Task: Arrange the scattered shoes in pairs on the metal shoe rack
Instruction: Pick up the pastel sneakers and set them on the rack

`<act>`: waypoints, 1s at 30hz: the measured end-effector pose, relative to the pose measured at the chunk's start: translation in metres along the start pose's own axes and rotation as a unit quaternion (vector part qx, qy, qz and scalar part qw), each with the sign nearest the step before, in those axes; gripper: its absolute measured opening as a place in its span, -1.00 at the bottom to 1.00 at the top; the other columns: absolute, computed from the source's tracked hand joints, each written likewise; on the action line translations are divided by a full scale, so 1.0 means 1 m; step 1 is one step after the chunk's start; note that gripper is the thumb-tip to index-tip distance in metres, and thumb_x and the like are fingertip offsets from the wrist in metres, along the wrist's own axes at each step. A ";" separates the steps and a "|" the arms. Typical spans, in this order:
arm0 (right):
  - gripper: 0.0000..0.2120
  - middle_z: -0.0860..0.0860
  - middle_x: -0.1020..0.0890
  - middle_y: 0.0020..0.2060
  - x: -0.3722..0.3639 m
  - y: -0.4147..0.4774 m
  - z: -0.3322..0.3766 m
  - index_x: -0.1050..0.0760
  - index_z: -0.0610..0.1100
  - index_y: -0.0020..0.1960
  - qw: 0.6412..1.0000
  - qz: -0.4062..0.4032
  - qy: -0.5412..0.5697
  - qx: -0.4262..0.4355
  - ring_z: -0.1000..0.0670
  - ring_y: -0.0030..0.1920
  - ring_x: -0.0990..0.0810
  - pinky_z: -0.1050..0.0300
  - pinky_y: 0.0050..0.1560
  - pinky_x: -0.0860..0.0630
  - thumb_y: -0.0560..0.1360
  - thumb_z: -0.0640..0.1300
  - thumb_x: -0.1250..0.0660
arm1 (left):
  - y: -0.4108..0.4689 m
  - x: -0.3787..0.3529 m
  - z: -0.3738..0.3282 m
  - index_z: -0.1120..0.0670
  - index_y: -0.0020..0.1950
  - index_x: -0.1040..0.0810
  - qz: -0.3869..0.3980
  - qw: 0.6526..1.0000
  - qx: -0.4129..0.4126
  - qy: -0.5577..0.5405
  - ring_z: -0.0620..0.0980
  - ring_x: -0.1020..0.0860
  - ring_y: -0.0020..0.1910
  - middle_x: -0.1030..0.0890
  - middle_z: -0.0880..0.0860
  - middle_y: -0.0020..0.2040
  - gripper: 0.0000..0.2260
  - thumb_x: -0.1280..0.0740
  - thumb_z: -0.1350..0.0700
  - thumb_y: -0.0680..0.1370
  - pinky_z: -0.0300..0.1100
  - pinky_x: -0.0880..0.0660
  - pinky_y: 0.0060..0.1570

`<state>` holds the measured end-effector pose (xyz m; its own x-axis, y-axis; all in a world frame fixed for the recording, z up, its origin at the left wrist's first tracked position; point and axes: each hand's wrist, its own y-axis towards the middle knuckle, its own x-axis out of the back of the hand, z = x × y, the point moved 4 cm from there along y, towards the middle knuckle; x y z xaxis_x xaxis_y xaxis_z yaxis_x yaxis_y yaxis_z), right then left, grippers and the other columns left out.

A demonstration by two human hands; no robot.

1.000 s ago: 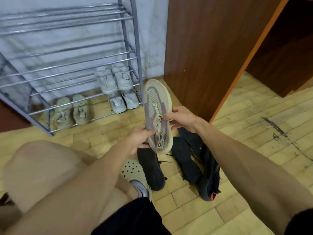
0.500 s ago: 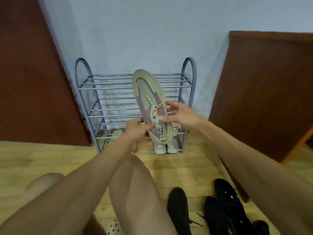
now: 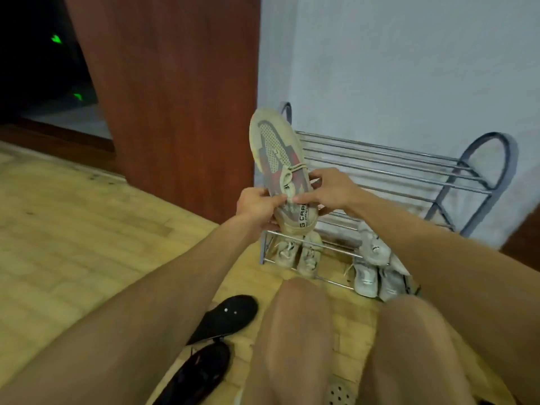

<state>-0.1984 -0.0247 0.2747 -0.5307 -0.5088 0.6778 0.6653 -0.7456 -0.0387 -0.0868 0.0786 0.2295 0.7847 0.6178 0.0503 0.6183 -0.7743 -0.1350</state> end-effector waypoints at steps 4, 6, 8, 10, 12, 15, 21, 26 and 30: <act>-0.37 -0.11 -0.63 0.10 -0.071 0.028 0.009 -0.37 -0.07 0.33 0.998 0.054 0.024 -0.027 -0.16 0.01 -0.67 -0.16 -0.10 -0.66 0.34 -0.14 -0.56 | 0.015 0.053 0.038 0.16 0.01 -0.59 -0.039 0.998 0.049 0.004 0.16 -0.63 -0.16 -0.66 0.21 -0.03 -0.89 -0.40 0.16 0.52 -0.01 -0.62 -0.20; -0.36 -0.14 -0.62 0.12 -0.109 0.038 0.012 -0.36 -0.09 0.32 0.996 0.079 0.025 -0.040 -0.19 0.01 -0.67 -0.18 -0.10 -0.66 0.33 -0.17 -0.56 | 0.019 0.079 0.060 0.16 0.04 -0.57 -0.049 0.996 0.072 0.002 0.17 -0.62 -0.12 -0.63 0.18 -0.02 -0.87 -0.39 0.17 0.52 0.02 -0.60 -0.12; -0.39 -0.13 -0.62 0.11 -0.146 0.042 0.014 -0.38 -0.11 0.32 0.992 0.114 0.029 -0.054 -0.17 -0.02 -0.67 -0.12 -0.19 -0.67 0.34 -0.20 -0.55 | 0.019 0.105 0.085 0.19 0.14 -0.54 -0.053 0.993 0.104 0.001 0.17 -0.61 -0.10 -0.62 0.16 0.01 -0.80 -0.38 0.17 0.53 0.02 -0.60 -0.10; -0.41 -0.08 -0.59 0.08 -0.180 0.040 0.015 -0.40 -0.15 0.33 0.987 0.142 0.026 -0.067 -0.13 -0.04 -0.65 -0.03 -0.26 -0.67 0.36 -0.23 -0.53 | 0.015 0.130 0.112 0.22 0.22 -0.51 -0.046 0.989 0.140 0.001 0.14 -0.62 -0.07 -0.62 0.16 0.09 -0.72 -0.37 0.17 0.54 -0.03 -0.61 -0.13; -0.41 -0.06 -0.58 0.04 -0.216 0.037 0.011 -0.42 -0.16 0.33 0.982 0.167 0.025 -0.089 -0.10 -0.06 -0.64 -0.04 -0.28 -0.67 0.35 -0.26 -0.53 | 0.005 0.156 0.143 0.21 0.26 -0.51 -0.043 0.984 0.172 -0.005 0.13 -0.64 -0.03 -0.63 0.15 0.14 -0.69 -0.37 0.14 0.54 -0.03 -0.62 -0.07; -0.38 -0.11 -0.65 0.10 -0.270 0.023 0.003 -0.46 -0.13 0.32 0.973 0.198 0.025 -0.113 -0.12 -0.03 -0.68 -0.15 -0.20 -0.68 0.29 -0.27 -0.55 | -0.024 0.188 0.188 0.17 0.28 -0.49 -0.049 0.976 0.211 -0.028 0.07 -0.64 0.00 -0.64 0.13 0.15 -0.64 -0.37 0.06 0.54 -0.08 -0.62 -0.03; -0.46 -0.12 -0.66 0.06 -0.355 -0.025 -0.006 -0.48 -0.13 0.28 0.958 0.255 0.019 -0.132 -0.16 -0.06 -0.69 -0.11 -0.18 -0.68 0.33 -0.28 -0.53 | -0.101 0.242 0.271 0.15 0.25 -0.53 -0.104 0.953 0.284 -0.004 0.02 -0.60 0.02 -0.59 0.08 0.14 -0.65 -0.33 -0.03 0.55 -0.10 -0.58 0.03; -0.65 -0.14 -0.66 0.04 -0.405 -0.067 -0.023 -0.53 -0.19 0.18 0.934 0.304 0.058 -0.176 -0.16 -0.02 -0.65 -0.05 -0.25 -0.64 0.41 -0.27 -0.48 | -0.162 0.259 0.338 0.19 0.25 -0.54 -0.120 0.936 0.325 0.067 0.01 -0.58 -0.13 -0.58 0.08 -0.01 -0.71 -0.28 0.11 0.57 -0.08 -0.53 0.04; -0.56 -0.16 -0.61 0.17 -0.423 -0.100 -0.057 -0.50 -0.20 0.28 0.927 0.323 0.023 -0.191 -0.22 0.17 -0.59 -0.18 -0.06 -0.64 0.43 -0.26 -0.46 | -0.218 0.270 0.390 0.22 0.37 -0.45 0.000 0.883 0.375 0.281 0.18 -0.50 0.23 -0.51 0.22 0.28 -0.66 -0.10 0.28 0.61 -0.09 -0.43 0.16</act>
<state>-0.0703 0.2409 -0.0496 -0.1144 -0.9133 0.3909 0.6230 -0.3725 -0.6878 -0.0267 0.4676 -0.1139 0.8132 0.2884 0.5055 0.5803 -0.3358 -0.7419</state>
